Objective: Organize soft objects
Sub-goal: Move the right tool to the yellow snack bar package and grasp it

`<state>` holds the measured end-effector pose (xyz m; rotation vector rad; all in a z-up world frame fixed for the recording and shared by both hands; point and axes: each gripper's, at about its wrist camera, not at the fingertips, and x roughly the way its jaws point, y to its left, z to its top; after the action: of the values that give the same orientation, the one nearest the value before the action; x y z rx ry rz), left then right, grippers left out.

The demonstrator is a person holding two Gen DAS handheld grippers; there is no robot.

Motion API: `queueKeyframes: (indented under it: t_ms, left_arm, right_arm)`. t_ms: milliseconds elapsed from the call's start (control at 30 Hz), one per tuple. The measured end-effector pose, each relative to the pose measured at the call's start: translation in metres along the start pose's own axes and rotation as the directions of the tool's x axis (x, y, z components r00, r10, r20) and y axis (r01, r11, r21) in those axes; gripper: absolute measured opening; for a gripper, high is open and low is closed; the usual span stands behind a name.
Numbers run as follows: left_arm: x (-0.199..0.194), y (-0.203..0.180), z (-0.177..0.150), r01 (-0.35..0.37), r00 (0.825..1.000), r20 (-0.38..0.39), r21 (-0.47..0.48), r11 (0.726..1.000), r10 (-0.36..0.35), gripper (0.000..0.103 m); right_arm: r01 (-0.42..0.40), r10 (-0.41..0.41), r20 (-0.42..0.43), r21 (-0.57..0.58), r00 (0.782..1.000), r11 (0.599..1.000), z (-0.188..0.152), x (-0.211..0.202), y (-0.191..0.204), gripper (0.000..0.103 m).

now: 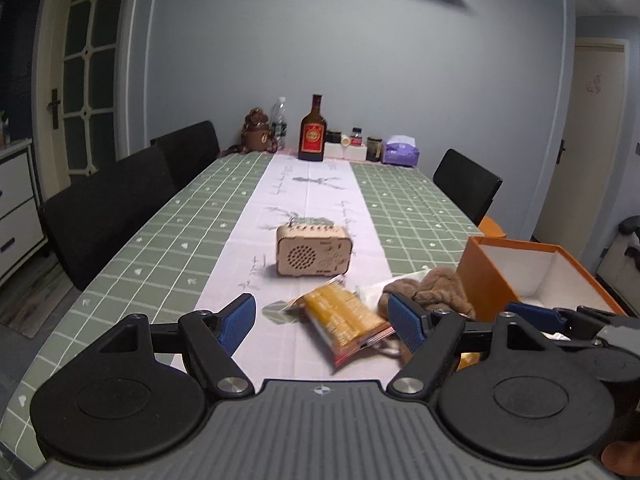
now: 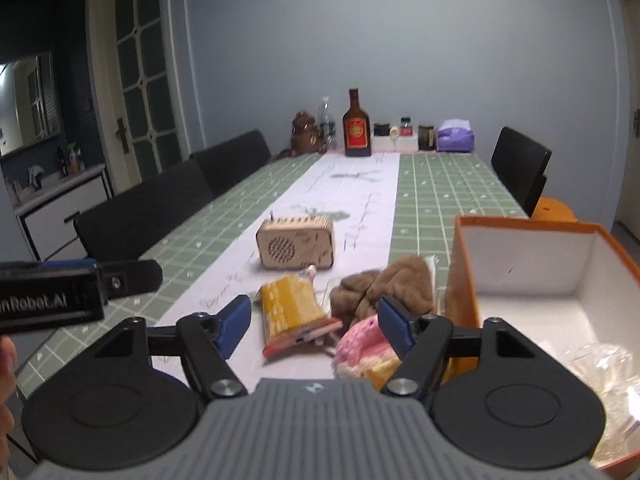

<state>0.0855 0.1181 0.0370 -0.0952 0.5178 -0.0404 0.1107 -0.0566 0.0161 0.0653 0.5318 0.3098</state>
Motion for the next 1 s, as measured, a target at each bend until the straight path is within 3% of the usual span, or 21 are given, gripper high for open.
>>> queueKeyframes:
  t_ms: [67, 133, 400, 500, 700, 1000]
  left_arm:
    - [0.006, 0.007, -0.004, -0.013, 1.000, -0.018, -0.014, 1.000, 0.013, 0.088]
    - [0.011, 0.015, -0.010, -0.019, 0.999, -0.034, -0.021, 1.000, 0.018, 0.088]
    - [0.037, 0.033, -0.025, -0.012, 0.994, -0.111, -0.042, 0.999, 0.007, 0.088]
    - [0.049, 0.038, -0.029, -0.022, 0.990, -0.142, -0.043, 0.999, 0.016, 0.088]
    - [0.063, 0.053, -0.036, -0.067, 0.985, -0.162, -0.050, 0.996, 0.058, 0.088]
    - [0.084, 0.089, -0.041, -0.125, 0.972, -0.212, -0.088, 0.988, 0.104, 0.088]
  right_arm:
    - [-0.017, 0.017, -0.030, 0.008, 0.999, 1.000, -0.005, 0.006, 0.000, 0.072]
    - [-0.022, 0.024, -0.048, 0.029, 0.999, 0.999, -0.007, 0.010, -0.004, 0.081]
    - [0.043, -0.043, 0.019, 0.019, 0.999, 0.999, -0.011, 0.014, 0.002, 0.100]
    - [0.066, -0.066, 0.048, -0.007, 0.997, 0.998, -0.014, 0.023, 0.009, 0.100]
    - [0.047, -0.045, 0.016, -0.077, 0.999, 0.996, -0.019, 0.047, 0.022, 0.100]
    - [0.022, -0.024, -0.017, -0.095, 1.000, 0.995, -0.020, 0.087, 0.035, 0.100]
